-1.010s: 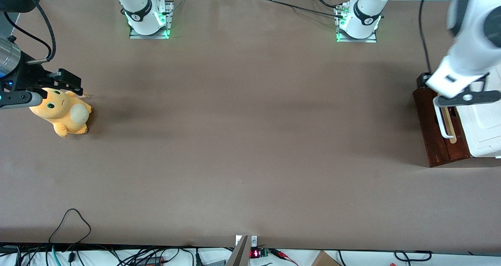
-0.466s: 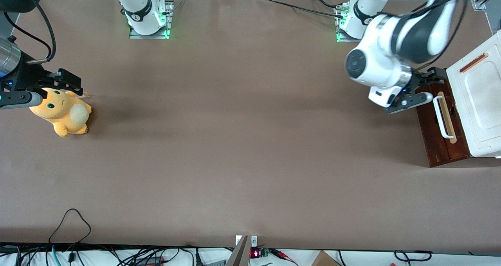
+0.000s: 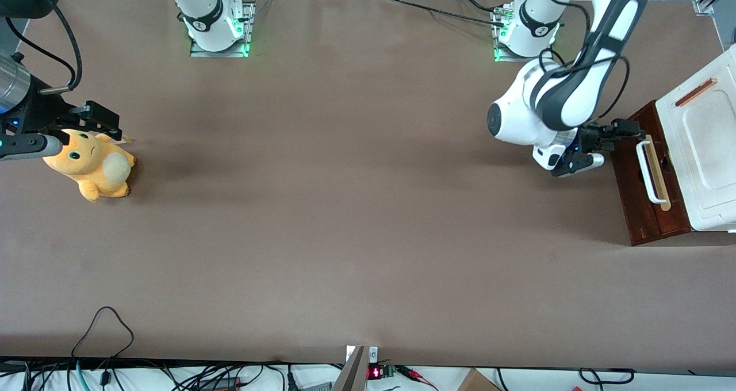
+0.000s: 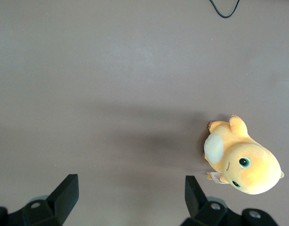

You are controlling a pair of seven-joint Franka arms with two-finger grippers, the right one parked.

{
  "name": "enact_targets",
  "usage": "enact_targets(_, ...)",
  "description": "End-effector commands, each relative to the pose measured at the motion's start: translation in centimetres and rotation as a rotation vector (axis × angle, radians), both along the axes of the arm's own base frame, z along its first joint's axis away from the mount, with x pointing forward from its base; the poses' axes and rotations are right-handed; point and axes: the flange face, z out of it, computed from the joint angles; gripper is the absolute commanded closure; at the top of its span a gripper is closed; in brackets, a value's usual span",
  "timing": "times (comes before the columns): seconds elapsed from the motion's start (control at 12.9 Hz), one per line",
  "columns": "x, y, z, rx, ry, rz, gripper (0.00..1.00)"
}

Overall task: Open lower drawer with left arm only
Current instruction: 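Move the left gripper down toward the lower drawer's white handle, then close the left gripper around the lower drawer's white bar handle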

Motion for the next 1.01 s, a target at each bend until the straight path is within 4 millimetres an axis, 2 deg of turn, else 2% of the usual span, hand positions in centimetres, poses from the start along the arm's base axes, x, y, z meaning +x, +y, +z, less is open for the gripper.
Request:
enact_targets(0.0,0.7,1.3,-3.6,0.084,-0.032,-0.037,0.15)
enact_targets(0.08,0.9,2.4,-5.3,0.095,-0.037,-0.038,0.15)
enact_targets(0.31,1.8,5.6,-8.7,0.140,-0.045,-0.002,0.18)
enact_targets(0.47,2.5,6.7,-10.7,0.160,-0.081,0.030,0.18)
enact_targets(0.7,3.9,8.1,-11.5,0.164,-0.100,0.037,0.18)
enact_targets(0.93,4.1,8.7,-11.7,0.182,-0.119,0.041,0.18)
